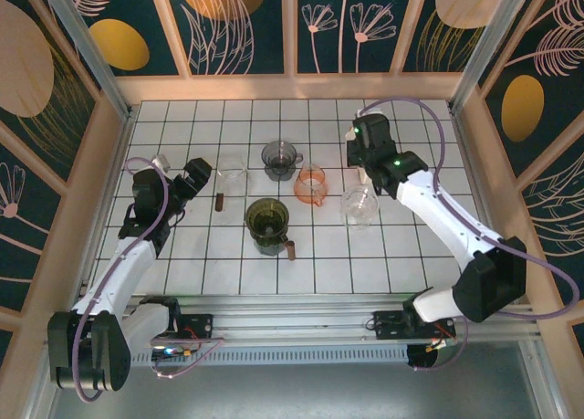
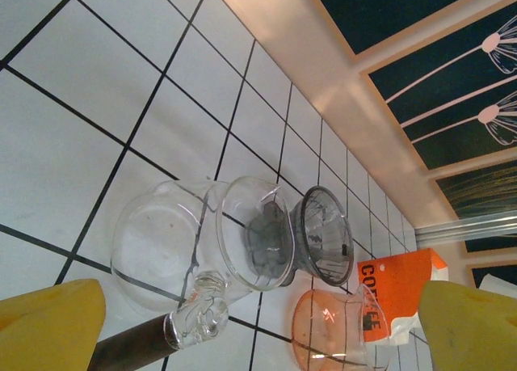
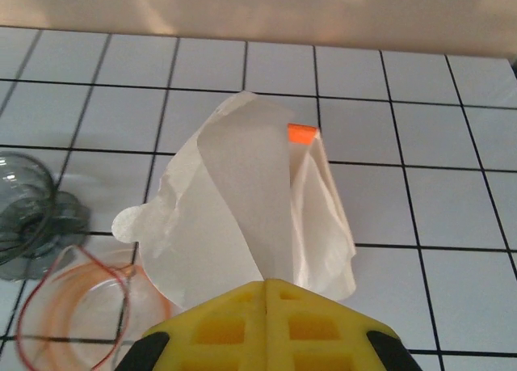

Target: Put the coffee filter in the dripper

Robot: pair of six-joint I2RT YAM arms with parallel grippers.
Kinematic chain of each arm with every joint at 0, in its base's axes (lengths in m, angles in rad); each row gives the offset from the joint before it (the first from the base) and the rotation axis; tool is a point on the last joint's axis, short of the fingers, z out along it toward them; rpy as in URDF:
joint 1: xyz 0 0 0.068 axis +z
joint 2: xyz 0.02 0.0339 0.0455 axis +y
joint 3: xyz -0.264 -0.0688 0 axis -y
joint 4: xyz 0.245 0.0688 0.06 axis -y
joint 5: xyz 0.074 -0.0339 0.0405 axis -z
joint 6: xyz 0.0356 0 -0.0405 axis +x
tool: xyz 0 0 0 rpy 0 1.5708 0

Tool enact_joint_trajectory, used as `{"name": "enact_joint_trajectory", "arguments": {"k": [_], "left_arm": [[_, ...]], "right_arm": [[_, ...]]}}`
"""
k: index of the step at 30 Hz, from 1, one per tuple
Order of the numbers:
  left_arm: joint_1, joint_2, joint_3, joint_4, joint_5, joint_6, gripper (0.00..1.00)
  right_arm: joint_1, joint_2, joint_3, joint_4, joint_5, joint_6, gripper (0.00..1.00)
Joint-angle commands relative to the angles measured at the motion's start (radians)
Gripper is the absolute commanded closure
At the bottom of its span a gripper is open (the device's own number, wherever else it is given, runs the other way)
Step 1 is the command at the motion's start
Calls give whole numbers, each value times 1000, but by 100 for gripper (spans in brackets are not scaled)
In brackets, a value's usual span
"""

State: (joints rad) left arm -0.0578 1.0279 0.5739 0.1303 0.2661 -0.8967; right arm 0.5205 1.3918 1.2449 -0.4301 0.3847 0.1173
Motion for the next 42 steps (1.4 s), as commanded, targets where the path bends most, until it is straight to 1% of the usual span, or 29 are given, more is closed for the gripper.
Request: {"name": "enact_joint_trajectory", "arguments": {"k": [1,5,10,15,20,21,26,29,35,42], "left_arm": [[0,-7,15,32,33,-17,1],[0,-27,9,22,38,-21,1],[0,-54,6,6,35,-21,1],[0,-65,-1,3,39,-19,1],[0,-69,-6,9,44,-21,1],[0,-68,-8,11,45,-23,1],[-1,-71,-5,9,56,-20,1],[0,-74,-9,15,61,-16,1],[0,-77,-16,23,77,-11,1],[0,-108,-26,25,79,-2,1]], "right_arm": [[65,-47,37,-68,28,22,100],[135,-72,82,-153,-36,68,100],[242,-72,184,-314,-122,127,100],[311,-64,280,-444,-255,185,100],[373,-28,394,-556,-353,222,100],[381,-22,411,-569,-365,232,100],[414,15,474,-622,-499,271,100],[430,36,475,-634,-560,288,100],[432,93,462,-606,-683,298,100],[425,179,515,-652,-748,282,100]]}}
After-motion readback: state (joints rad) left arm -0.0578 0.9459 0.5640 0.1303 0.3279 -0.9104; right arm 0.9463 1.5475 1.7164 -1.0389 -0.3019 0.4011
